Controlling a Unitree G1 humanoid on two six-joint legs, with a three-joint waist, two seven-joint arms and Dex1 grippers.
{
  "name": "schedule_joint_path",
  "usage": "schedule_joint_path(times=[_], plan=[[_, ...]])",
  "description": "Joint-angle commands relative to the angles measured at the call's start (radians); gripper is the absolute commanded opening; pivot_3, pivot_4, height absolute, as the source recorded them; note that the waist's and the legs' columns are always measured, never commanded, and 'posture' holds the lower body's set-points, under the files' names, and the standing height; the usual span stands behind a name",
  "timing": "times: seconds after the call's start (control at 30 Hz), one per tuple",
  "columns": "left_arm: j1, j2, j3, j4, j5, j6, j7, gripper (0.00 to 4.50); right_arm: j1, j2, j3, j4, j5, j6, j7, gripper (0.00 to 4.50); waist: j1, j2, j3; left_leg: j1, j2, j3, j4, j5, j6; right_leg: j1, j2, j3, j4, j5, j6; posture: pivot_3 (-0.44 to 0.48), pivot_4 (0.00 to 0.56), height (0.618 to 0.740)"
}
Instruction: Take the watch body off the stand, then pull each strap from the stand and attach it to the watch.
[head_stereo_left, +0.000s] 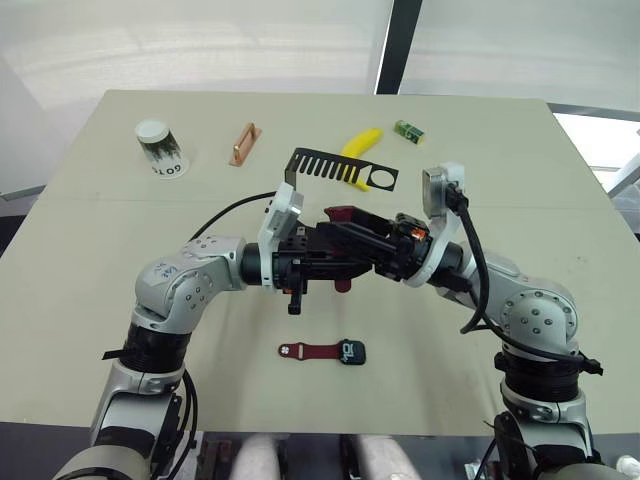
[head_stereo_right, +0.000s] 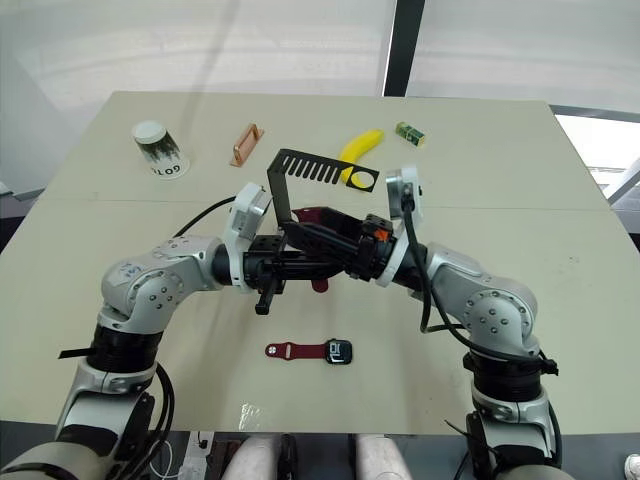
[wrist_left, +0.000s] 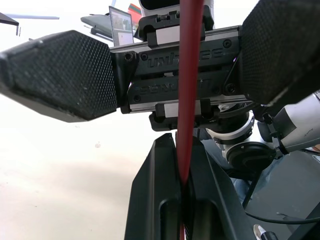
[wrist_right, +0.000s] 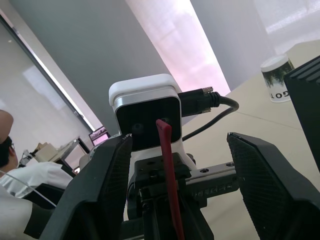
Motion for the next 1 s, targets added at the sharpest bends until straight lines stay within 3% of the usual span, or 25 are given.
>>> schedule_joint_path(times=[0.03,0.43,0.53,0.6,1.0], plan=[[-0.01,-0.002,0.017,-0.015,-0.02,-0.006,-0.002,0.0,-0.01,-0.007,-0.004,-0.029,0.003,-0.013,0.001,3.21,0.0,0.0,0.0,0.0,0.0,0.0,0.0,0.0,0.0,0.0,0.0,0.0,0.0,0.0,0.0,0.0,0.15,0.74],[-0.013,-0.015,0.041,-0.023,-0.045,0.016,0.021,0.0,0.011,0.037,0.003,-0.043,-0.019,-0.051,-0.008,3.21,0.0,0.0,0.0,0.0,0.0,0.0,0.0,0.0,0.0,0.0,0.0,0.0,0.0,0.0,0.0,0.0,0.15,0.74],[-0.012,-0.017,0.04,-0.025,-0.046,0.017,0.023,0.0,0.009,0.037,0.002,-0.04,-0.019,-0.049,-0.005,2.38,0.0,0.0,0.0,0.0,0.0,0.0,0.0,0.0,0.0,0.0,0.0,0.0,0.0,0.0,0.0,0.0,0.15,0.74],[-0.012,-0.018,0.041,-0.025,-0.046,0.017,0.024,0.0,0.008,0.033,0.004,-0.04,-0.025,-0.048,-0.002,1.38,0.0,0.0,0.0,0.0,0.0,0.0,0.0,0.0,0.0,0.0,0.0,0.0,0.0,0.0,0.0,0.0,0.15,0.74],[-0.006,-0.024,0.039,-0.031,-0.047,0.013,0.031,0.0,0.005,0.038,-0.002,-0.037,-0.015,-0.046,-0.007,1.38,0.0,0.0,0.0,0.0,0.0,0.0,0.0,0.0,0.0,0.0,0.0,0.0,0.0,0.0,0.0,0.0,0.15,0.74]])
